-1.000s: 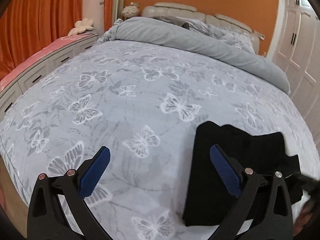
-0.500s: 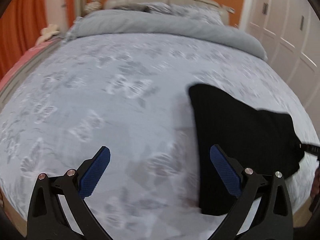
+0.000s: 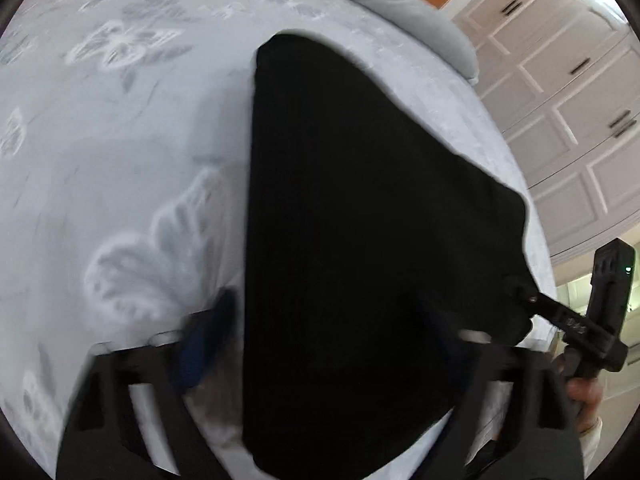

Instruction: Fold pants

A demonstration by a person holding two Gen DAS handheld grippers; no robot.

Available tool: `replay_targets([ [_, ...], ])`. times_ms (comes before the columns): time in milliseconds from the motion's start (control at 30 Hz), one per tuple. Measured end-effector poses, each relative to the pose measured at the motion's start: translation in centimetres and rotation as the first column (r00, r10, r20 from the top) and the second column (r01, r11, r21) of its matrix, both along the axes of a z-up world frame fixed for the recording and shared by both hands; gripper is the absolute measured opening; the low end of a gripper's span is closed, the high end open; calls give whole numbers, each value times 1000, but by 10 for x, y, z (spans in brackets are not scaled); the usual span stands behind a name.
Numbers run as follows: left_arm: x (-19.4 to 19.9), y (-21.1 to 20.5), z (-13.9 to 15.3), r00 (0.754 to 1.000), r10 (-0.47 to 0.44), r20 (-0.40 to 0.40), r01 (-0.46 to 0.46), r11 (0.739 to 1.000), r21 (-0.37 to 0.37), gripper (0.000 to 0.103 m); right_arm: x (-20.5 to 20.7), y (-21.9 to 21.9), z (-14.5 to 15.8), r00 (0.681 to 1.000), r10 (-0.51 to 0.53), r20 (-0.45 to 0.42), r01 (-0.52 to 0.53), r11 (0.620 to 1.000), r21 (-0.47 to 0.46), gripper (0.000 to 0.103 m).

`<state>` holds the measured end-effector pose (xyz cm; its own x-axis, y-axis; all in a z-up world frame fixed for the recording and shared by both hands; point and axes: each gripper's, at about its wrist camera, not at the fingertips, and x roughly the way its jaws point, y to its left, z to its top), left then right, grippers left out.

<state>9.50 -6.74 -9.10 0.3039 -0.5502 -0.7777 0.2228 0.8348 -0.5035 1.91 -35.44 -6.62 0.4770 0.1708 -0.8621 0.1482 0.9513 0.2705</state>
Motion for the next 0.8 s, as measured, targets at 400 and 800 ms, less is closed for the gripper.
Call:
replay_targets([
  [400, -23, 78, 57, 999, 8, 34, -13, 990, 140, 28, -5, 93, 38, 977, 167, 135, -177, 982, 68, 21],
  [800, -69, 46, 102, 927, -27, 373, -98, 945, 312, 95, -12, 24, -3, 999, 42, -17, -43, 999, -11, 18],
])
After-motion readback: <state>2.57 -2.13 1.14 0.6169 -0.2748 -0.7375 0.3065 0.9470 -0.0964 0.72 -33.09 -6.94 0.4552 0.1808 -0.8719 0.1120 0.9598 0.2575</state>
